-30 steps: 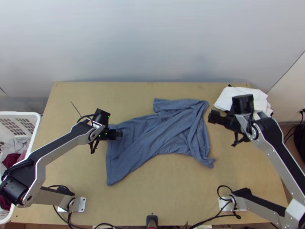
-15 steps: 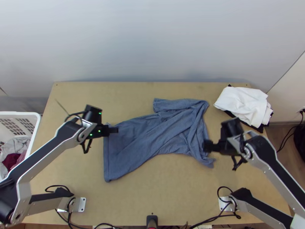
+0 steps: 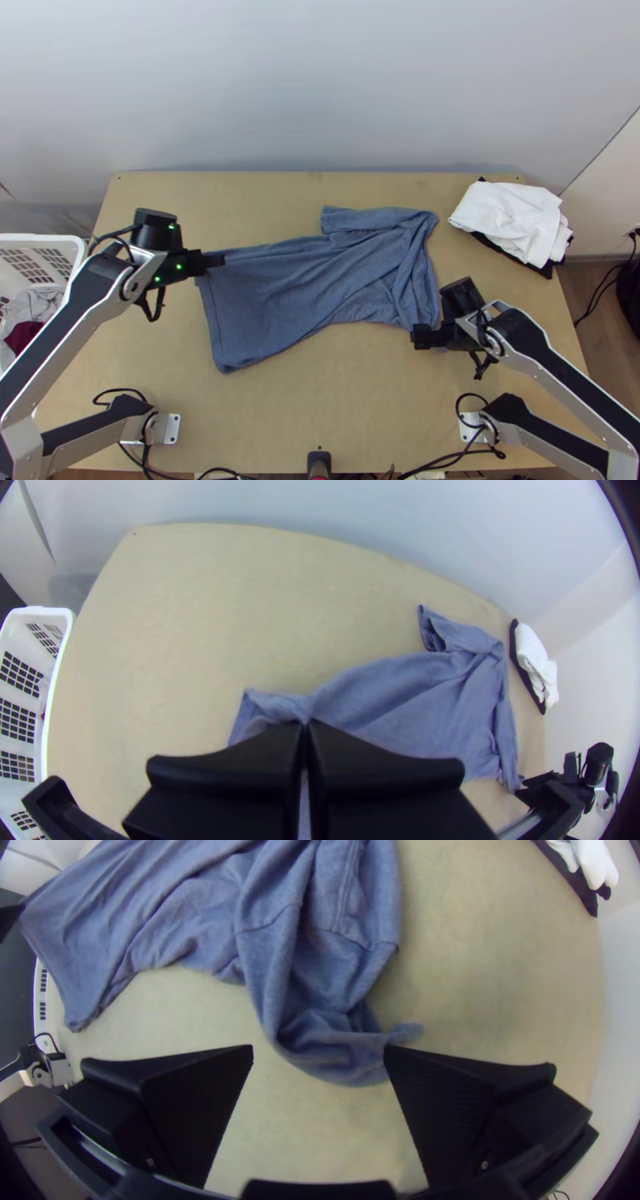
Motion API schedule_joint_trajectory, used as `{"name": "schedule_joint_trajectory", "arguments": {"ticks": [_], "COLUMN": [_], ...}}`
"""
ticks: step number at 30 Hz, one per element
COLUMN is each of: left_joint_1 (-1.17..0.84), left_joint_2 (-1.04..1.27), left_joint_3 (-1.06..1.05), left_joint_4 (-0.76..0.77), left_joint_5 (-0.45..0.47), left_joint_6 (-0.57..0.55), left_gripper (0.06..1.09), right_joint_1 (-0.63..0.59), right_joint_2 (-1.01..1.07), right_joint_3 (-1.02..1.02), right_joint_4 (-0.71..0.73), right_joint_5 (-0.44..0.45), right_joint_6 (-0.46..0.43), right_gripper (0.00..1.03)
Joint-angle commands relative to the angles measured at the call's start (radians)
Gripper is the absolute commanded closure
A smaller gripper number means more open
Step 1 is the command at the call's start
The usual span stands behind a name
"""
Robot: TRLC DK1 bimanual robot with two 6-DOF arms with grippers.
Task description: Fold the t-shirt
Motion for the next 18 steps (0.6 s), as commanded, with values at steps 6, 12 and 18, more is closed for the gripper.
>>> {"name": "schedule_joint_trajectory", "arguments": {"ticks": [6,12,18], "left_joint_1": [0.155,0.213,0.236], "left_joint_2": [0.150,0.364,0.568], "left_joint_3": [0.169,0.401,0.633], "left_joint_4": [0.043,0.074,0.075], "left_joint_5": [-0.002,-0.008,-0.019], "left_joint_6": [0.031,0.040,0.040], "left_gripper": [1.05,1.05,0.98], "right_joint_1": [-0.030,-0.038,-0.047], "right_joint_2": [0.111,0.125,0.131], "right_joint_3": [-0.065,-0.047,-0.007], "right_joint_4": [0.144,0.173,0.173], "right_joint_5": [0.052,0.056,0.056], "right_joint_6": [-0.056,-0.054,-0.050], "right_gripper": [0.12,0.12,0.12]}}
